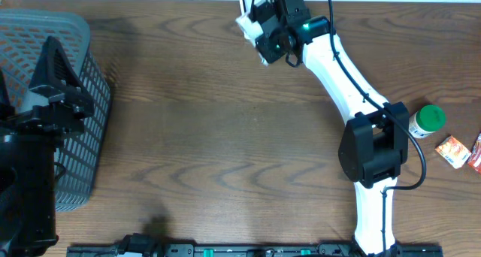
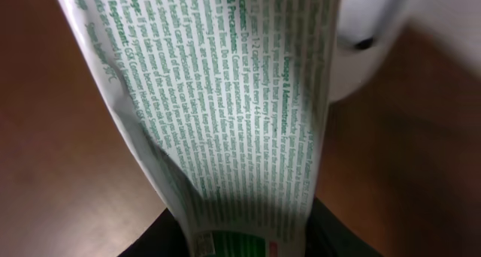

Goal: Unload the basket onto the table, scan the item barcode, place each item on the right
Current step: 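Lift the Panadol box and hold it up to the scanner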

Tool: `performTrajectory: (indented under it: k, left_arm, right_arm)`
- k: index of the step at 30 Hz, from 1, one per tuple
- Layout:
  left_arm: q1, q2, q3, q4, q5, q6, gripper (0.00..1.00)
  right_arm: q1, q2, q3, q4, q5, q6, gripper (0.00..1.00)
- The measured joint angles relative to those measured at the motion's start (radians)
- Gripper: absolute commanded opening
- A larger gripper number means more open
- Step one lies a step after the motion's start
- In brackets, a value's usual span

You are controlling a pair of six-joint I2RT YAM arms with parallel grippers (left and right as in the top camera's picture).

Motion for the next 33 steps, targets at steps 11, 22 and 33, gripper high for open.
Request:
performTrajectory:
  k: [11, 22, 33]
  left_arm:
    - [0.0, 0.0, 0.0, 0.0, 0.0, 0.0, 0.83]
    - [0.0, 0.0, 0.0, 0.0, 0.0, 0.0, 0.83]
    - [0.0, 0.0, 0.0, 0.0, 0.0, 0.0, 0.83]
  right_arm:
    - [0.0, 0.056, 0.005, 0.309, 0.397, -0.101, 0.35]
    - [0.003, 0.276, 0.007, 0.676, 0.719, -0.343, 0.37]
    - [0.073, 0.383, 0.043, 0.934, 0.856, -0.688, 0.39]
